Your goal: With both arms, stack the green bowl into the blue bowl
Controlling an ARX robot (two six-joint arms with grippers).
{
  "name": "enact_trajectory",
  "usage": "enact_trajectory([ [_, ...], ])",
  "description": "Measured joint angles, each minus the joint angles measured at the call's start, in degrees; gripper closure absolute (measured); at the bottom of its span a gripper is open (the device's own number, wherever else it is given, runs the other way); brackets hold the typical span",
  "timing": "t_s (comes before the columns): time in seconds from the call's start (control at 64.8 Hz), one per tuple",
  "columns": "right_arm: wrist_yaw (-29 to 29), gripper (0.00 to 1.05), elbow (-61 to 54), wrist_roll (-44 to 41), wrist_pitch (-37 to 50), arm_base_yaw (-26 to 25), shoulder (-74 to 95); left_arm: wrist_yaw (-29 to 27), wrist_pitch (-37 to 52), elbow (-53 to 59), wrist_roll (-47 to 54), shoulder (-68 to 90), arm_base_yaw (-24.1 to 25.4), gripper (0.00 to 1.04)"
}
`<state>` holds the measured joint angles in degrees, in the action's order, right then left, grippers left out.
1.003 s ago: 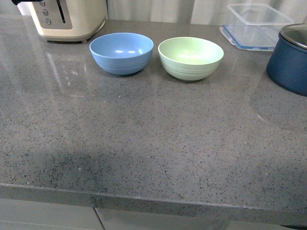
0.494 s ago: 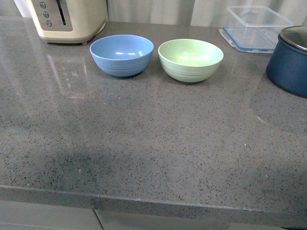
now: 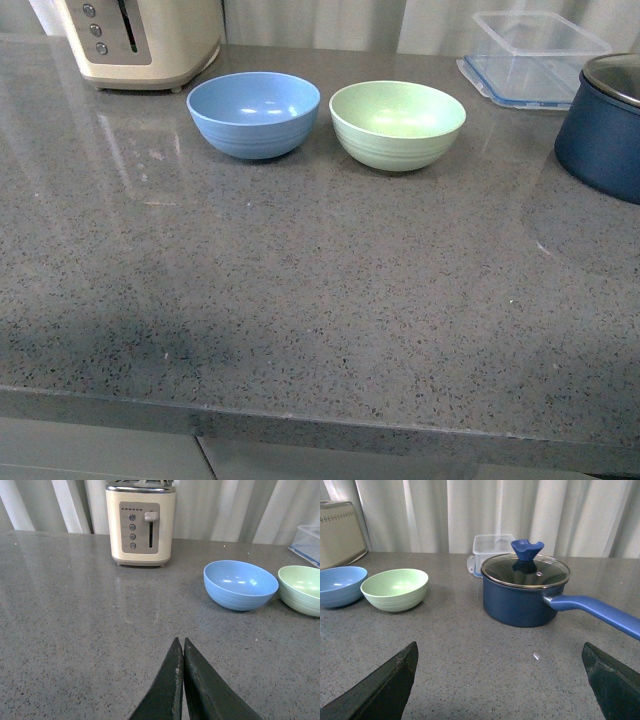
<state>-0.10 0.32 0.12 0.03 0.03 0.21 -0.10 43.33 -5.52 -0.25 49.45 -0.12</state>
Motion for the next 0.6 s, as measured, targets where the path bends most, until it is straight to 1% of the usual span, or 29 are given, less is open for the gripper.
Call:
enact_trajectory([
  [0.108, 0.0, 0.1, 0.0, 0.0, 0.0, 0.0, 0.0, 0.0, -3.1, 1.6, 0.0, -4.8, 0.0, 1.01],
  [0.216, 0.0, 0.1, 0.0, 0.0, 0.0, 0.0, 0.0, 0.0, -1.1, 4.0, 0.0, -5.8, 0.0, 1.01],
  [0.478, 0.0, 0.1, 0.0, 0.0, 0.0, 0.0, 0.0, 0.0, -10.0, 4.3, 0.0, -15.6, 0.0, 1.01],
  [0.602, 0.0, 0.1, 0.0, 0.0, 0.0, 0.0, 0.0, 0.0, -15.7, 4.3, 0.0, -21.6, 0.0, 1.01],
])
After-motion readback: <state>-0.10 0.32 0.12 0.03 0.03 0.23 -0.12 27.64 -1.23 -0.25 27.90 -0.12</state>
